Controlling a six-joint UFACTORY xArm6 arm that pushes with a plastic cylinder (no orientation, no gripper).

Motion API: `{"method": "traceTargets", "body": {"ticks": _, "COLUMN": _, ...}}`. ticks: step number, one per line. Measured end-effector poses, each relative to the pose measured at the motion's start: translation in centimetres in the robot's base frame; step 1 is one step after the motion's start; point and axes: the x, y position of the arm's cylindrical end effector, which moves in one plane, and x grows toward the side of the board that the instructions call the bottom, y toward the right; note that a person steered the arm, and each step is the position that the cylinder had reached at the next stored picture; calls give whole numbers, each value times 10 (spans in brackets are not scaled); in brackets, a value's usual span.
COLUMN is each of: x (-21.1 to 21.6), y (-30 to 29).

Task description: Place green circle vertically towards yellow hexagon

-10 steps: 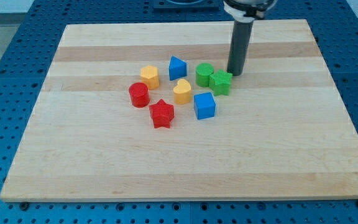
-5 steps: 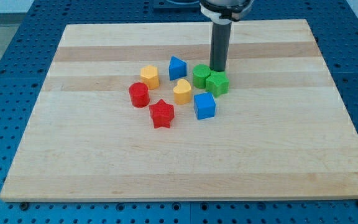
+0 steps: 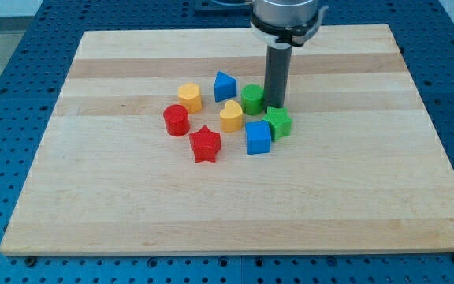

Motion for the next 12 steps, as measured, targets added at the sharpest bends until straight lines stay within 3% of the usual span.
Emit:
{"method": "traceTargets", "body": {"ticks": 4, "x": -23, "y": -44}}
{"method": "traceTargets", "body": {"ticks": 6, "x": -32, "y": -105}}
{"method": "traceTargets", "body": {"ticks": 9, "x": -78, "y": -191}}
{"method": "traceTargets", "body": {"ticks": 12, "x": -106, "y": -200}}
